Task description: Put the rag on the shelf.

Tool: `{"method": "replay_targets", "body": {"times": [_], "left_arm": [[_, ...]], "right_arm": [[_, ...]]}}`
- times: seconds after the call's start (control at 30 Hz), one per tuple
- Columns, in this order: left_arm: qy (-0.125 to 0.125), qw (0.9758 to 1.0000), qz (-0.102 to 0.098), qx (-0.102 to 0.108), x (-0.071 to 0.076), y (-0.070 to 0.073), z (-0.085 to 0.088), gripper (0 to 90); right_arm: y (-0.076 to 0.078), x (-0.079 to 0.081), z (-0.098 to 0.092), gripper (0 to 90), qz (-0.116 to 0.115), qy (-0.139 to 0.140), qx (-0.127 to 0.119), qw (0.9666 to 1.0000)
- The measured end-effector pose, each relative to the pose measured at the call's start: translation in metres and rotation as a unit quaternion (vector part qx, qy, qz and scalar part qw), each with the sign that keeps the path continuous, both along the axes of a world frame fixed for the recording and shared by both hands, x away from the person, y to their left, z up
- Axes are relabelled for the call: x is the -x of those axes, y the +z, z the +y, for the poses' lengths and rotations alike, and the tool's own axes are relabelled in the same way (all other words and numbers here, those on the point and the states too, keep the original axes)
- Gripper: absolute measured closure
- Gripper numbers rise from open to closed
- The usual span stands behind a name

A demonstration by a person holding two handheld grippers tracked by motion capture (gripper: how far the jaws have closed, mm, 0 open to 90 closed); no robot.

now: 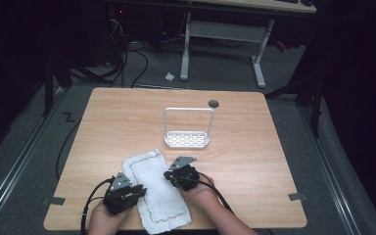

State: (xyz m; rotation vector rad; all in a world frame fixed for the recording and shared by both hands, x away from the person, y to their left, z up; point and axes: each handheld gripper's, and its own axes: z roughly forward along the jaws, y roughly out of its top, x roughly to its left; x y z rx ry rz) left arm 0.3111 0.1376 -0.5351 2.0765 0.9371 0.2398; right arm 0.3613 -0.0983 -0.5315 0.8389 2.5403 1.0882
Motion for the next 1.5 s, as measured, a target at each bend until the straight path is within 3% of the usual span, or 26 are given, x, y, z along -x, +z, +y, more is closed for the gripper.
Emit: {"method": "replay_targets", "body": {"times": [0.17, 0.23, 0.33, 0.4, 0.5, 0.6, 0.7, 0.8, 0.93, 1.03, 1.1, 1.37, 1.5], "left_arm": [[-0.041, 0.9988, -0.017, -0.02, -0.003, 0.001, -0.027, 74.3], [-0.05, 0.9986, -0.007, -0.011, -0.004, 0.001, -0.041, 74.3], [-0.073, 0.9972, -0.012, -0.011, -0.006, 0.001, -0.059, 73.9], [-0.086, 0.9961, -0.014, -0.01, -0.003, 0.0, -0.07, 72.6], [-0.105, 0.9943, -0.016, -0.009, 0.004, 0.0, -0.079, 70.8], [-0.107, 0.9941, -0.017, -0.004, 0.008, 0.0, -0.077, 67.1], [-0.094, 0.9952, -0.024, 0.006, 0.009, -0.001, -0.068, 60.8], [-0.058, 0.9975, -0.037, 0.017, 0.003, 0.002, -0.055, 51.3], [-0.003, 0.9986, -0.044, 0.028, -0.018, 0.009, -0.04, 45.2], [0.02, 0.9985, -0.029, 0.042, -0.035, 0.008, -0.039, 42.7], [0.033, 0.9984, -0.021, 0.041, -0.046, 0.006, -0.041, 42.3], [0.047, 0.9985, 0.01, 0.026, -0.084, -0.001, -0.064, 42.5], [0.04, 0.9992, -0.002, 0.006, -0.089, 0.0, -0.076, 45.3]], "right_arm": [[-0.002, 0.024, -0.036, 87.9, -0.009, -0.011, -0.006, 0.9999], [-0.002, 0.031, -0.051, 87.9, -0.005, -0.019, -0.008, 0.9998], [-0.001, 0.042, -0.071, 87.8, -0.006, -0.028, 0.001, 0.9996], [-0.001, 0.048, -0.085, 87.7, 0.001, -0.04, -0.008, 0.9992], [-0.002, 0.055, -0.103, 87.3, 0.011, -0.052, -0.021, 0.9984], [-0.001, 0.057, -0.108, 84.1, 0.014, -0.051, -0.024, 0.9983], [-0.001, 0.055, -0.107, 82.7, 0.017, -0.045, -0.025, 0.9985], [0.0, 0.054, -0.107, 78.6, 0.019, -0.042, -0.034, 0.9984], [0.008, 0.055, -0.11, 75.4, -0.004, -0.048, -0.054, 0.9974], [0.012, 0.053, -0.114, 70.8, -0.02, -0.057, -0.062, 0.9962], [0.011, 0.051, -0.118, 68.5, -0.018, -0.063, -0.069, 0.9954], [0.012, 0.049, -0.125, 57.6, -0.029, -0.076, -0.084, 0.9932], [0.012, 0.048, -0.123, 55.0, -0.033, -0.074, -0.078, 0.9936]]}}
